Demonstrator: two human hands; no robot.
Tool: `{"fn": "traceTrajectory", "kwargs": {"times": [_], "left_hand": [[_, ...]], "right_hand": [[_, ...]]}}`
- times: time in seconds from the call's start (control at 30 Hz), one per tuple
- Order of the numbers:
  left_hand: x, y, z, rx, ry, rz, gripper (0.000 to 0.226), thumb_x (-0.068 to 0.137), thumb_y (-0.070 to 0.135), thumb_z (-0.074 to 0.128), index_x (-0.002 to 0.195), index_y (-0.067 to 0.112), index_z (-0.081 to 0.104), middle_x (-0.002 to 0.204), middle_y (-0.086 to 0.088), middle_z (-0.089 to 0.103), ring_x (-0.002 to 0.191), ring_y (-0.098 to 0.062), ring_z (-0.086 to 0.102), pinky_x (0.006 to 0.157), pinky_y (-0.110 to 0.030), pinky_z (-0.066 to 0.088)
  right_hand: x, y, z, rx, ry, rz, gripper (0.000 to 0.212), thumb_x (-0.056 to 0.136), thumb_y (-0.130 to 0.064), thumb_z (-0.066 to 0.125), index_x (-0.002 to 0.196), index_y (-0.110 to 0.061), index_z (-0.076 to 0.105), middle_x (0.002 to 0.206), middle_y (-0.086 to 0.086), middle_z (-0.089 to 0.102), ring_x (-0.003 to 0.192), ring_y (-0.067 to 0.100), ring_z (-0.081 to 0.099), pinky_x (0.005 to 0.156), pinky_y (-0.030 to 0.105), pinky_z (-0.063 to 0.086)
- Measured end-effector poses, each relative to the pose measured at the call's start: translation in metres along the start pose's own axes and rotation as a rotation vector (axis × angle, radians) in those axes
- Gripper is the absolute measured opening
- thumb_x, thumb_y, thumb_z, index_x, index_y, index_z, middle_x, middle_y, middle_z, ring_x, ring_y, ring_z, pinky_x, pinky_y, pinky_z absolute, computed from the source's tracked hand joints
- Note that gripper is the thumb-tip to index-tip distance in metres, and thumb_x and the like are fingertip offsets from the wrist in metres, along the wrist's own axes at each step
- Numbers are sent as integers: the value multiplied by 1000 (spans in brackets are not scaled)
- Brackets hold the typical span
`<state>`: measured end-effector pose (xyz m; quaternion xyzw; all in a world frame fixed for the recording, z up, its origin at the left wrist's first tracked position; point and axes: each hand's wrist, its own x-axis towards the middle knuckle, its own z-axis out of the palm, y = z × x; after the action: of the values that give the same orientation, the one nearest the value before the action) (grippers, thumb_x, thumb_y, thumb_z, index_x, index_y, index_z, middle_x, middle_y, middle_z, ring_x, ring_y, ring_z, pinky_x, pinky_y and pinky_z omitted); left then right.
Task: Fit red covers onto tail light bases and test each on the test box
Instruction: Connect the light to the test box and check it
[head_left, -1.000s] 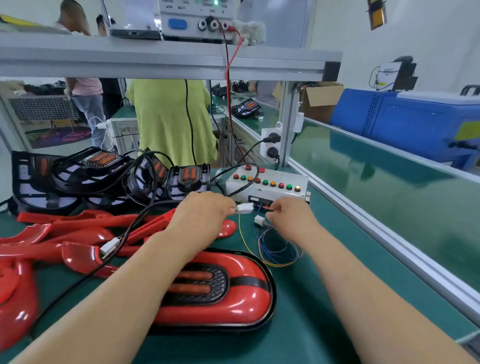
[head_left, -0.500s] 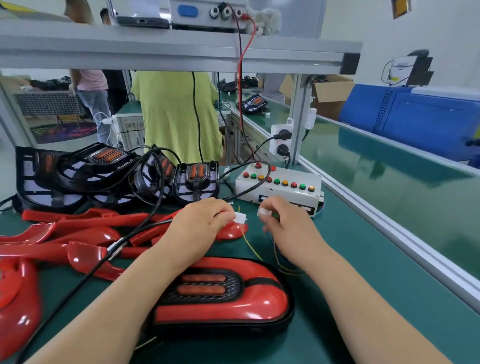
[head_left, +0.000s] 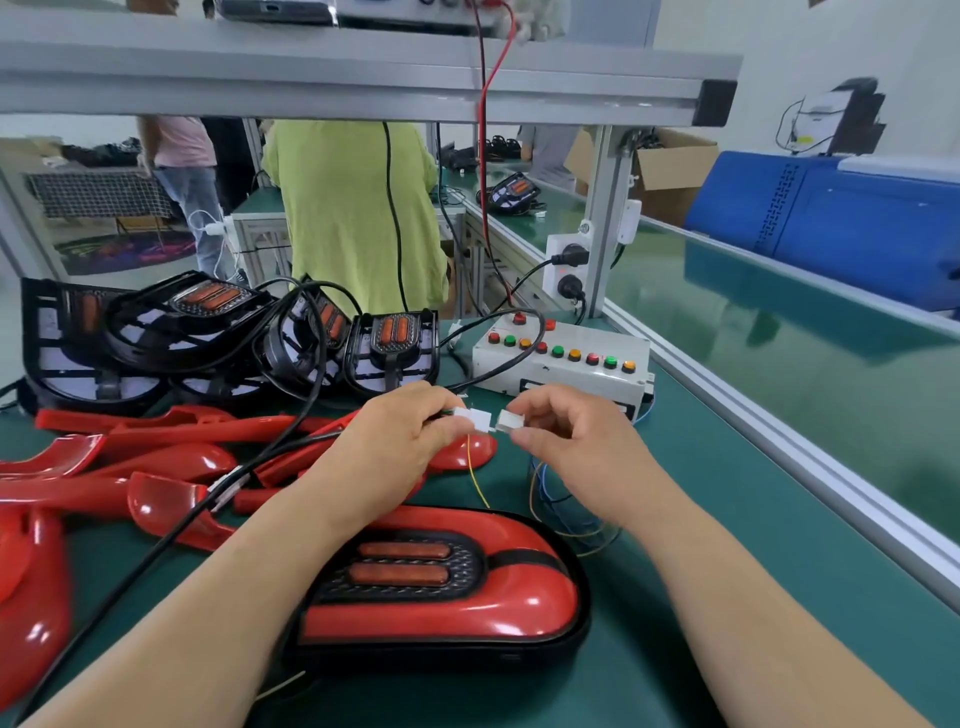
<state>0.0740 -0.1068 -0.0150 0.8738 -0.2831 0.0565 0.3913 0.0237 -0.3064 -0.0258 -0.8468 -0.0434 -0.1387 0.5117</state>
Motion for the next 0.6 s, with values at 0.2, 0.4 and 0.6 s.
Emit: {"fn": "traceTrajectory", "kwargs": {"times": [0.2, 0.4, 0.6], "left_hand": [[-1, 1, 1, -24, 0, -9, 12, 95, 30, 63, 93, 21, 71, 87, 3, 62, 80, -8, 57, 70, -18, 42], [-2, 0, 1, -44, 51, -12, 8, 89, 25, 71, 97, 24, 73, 91, 7, 68, 86, -2, 59, 74, -9, 42], [-5, 1, 3, -171, 63, -40, 14, 73, 27, 83, 85, 28, 75, 74, 13, 70, 54, 3, 59, 53, -10, 43]], "right_hand": [[-1, 0, 1, 33, 21, 3, 27, 84, -11, 76, 86, -37, 68, 81, -11, 65, 70, -7, 58, 68, 5, 43], [0, 3, 2, 37, -16, -14, 29, 79, -10, 80, 87, -36, 69, 88, -5, 70, 80, -1, 61, 78, 11, 48], [2, 3, 2, 87, -58, -23, 28, 78, -8, 80, 87, -32, 70, 87, -2, 71, 79, 4, 63, 77, 15, 51]]}}
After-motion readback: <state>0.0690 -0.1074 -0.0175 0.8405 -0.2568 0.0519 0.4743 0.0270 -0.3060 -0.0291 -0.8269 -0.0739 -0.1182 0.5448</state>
